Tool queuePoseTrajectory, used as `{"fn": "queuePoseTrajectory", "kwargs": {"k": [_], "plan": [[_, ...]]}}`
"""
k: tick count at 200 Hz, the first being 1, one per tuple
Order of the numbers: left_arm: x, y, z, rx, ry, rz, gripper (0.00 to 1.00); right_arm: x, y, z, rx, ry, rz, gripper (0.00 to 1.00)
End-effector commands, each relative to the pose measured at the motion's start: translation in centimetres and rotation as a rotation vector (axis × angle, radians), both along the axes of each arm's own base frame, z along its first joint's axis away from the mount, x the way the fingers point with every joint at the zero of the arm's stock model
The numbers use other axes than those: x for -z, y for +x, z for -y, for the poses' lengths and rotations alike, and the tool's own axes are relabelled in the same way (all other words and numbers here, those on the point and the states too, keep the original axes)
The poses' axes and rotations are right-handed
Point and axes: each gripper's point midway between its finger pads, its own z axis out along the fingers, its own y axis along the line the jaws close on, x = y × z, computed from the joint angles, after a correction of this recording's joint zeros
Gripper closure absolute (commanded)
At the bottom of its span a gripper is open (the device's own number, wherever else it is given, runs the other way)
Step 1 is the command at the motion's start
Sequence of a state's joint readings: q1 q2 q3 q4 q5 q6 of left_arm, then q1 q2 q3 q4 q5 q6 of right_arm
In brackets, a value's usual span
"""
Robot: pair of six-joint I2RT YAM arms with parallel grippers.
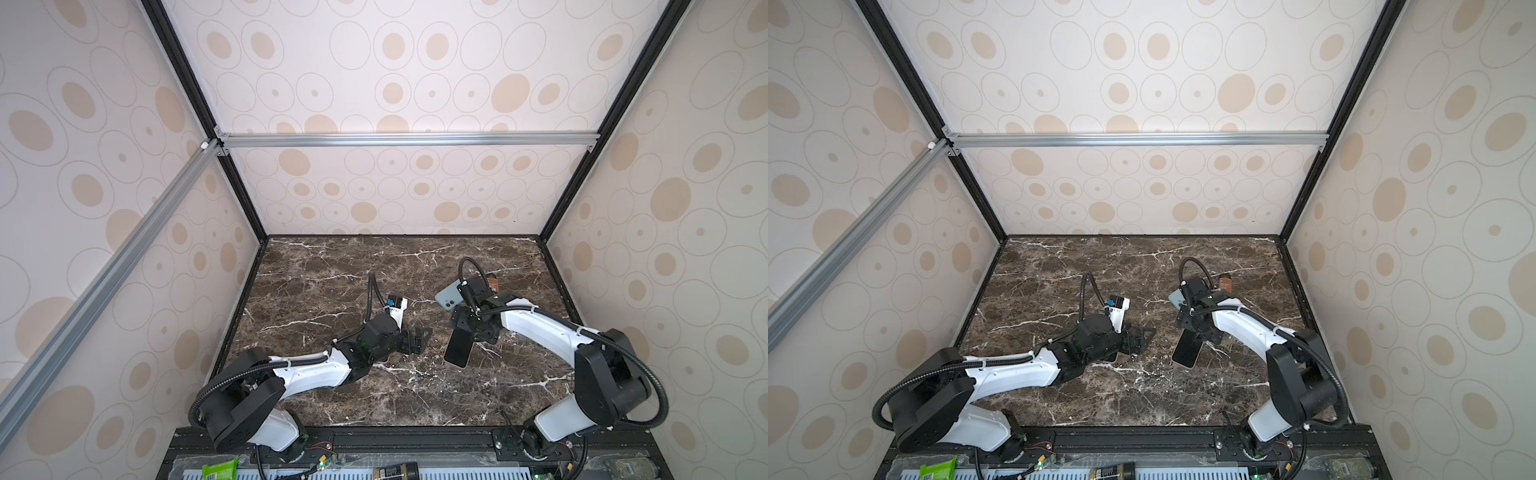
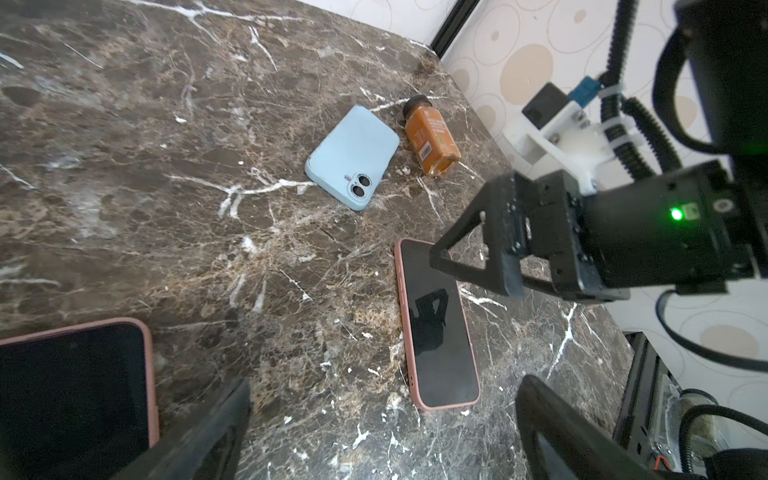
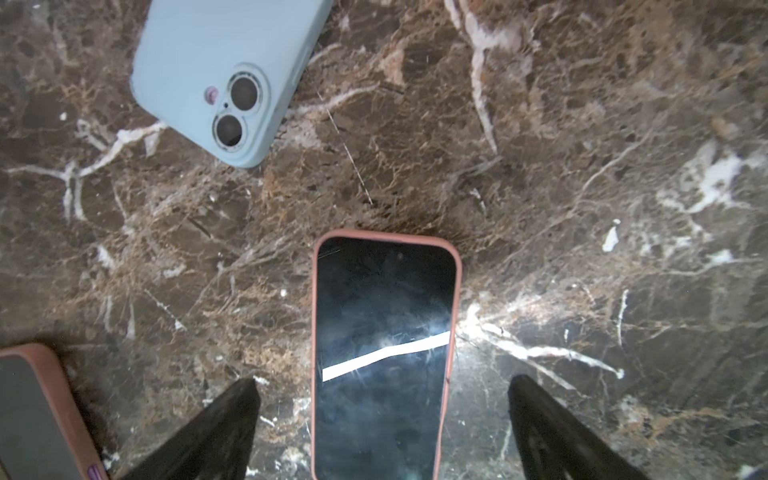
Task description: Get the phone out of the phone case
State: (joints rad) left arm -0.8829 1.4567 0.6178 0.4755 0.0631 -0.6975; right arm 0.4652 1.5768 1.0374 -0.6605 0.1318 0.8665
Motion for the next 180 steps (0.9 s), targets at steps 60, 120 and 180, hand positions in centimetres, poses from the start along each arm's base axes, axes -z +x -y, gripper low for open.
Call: {"fn": "queuePoseTrajectory", "kwargs": {"k": [60, 120, 180], "plan": [[0.1, -0.2, 2.1, 0.048, -0.062, -0.033, 0.01, 2.6, 0.5, 0.2, 0.043, -0.049, -0.136, 0.0], [1.3, -0.2, 2.4, 0.052, -0.053, -0.055, 0.01, 4.0, 0.7, 0.5, 0.034, -0.044, -0.188, 0.0], [1.8, -0.3, 2.9, 0.061, -0.047, -0.068, 0.01, 5.1, 0.4, 0.2, 0.015, -0.045, -0.235, 0.02]]}}
